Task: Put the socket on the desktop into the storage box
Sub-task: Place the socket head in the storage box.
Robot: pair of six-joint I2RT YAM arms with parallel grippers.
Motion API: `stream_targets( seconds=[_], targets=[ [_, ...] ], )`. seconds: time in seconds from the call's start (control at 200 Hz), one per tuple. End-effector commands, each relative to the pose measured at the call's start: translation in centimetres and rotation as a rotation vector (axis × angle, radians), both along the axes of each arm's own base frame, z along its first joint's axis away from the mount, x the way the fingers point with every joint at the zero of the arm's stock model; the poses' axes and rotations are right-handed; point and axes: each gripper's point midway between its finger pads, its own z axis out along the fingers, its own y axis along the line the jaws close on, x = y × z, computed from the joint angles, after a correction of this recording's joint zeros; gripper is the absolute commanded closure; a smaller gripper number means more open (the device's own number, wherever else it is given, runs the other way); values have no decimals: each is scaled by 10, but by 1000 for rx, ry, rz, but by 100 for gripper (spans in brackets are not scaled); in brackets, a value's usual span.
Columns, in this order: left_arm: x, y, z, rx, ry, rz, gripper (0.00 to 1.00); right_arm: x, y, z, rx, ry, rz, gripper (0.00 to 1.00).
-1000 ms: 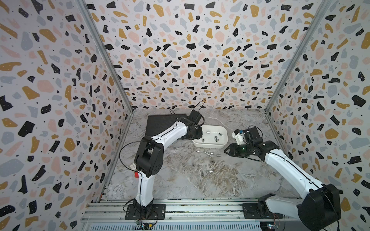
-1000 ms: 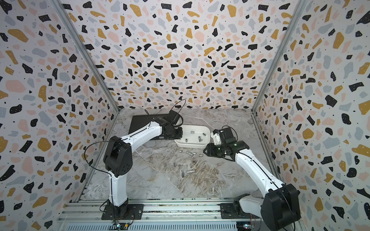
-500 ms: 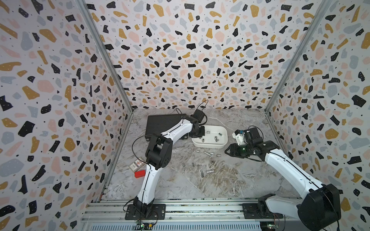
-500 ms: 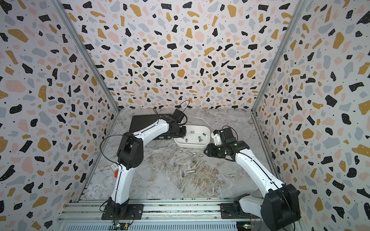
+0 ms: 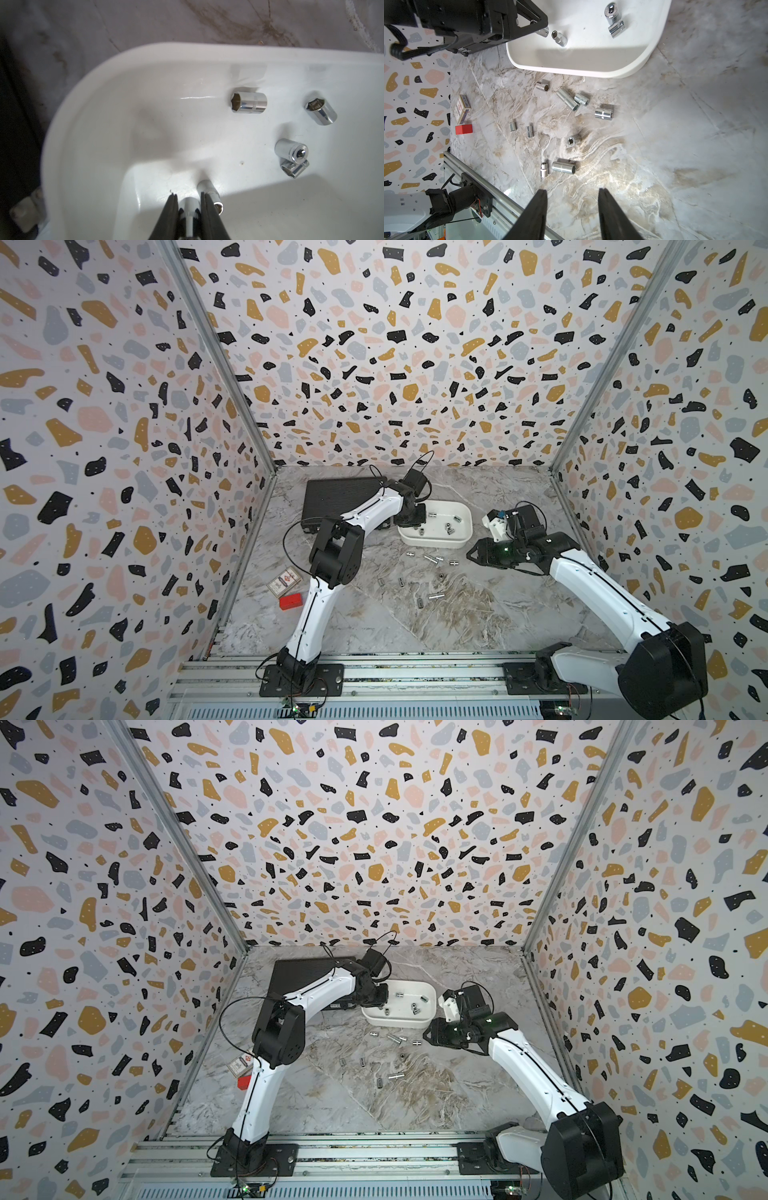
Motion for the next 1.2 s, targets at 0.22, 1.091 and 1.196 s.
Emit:
stream_targets(
  seconds=[0.22, 1.091, 1.196],
  targets=[
    [6, -1, 25, 1, -60, -14, 60, -2, -2, 9, 8, -9, -10, 55],
    [-49, -2, 111, -238, -173, -112, 53, -1, -10, 3, -50, 2, -22, 52],
    [-65, 4, 116, -269, -181, -126, 49, 1, -12, 0, -65, 8, -27, 50]
  ],
)
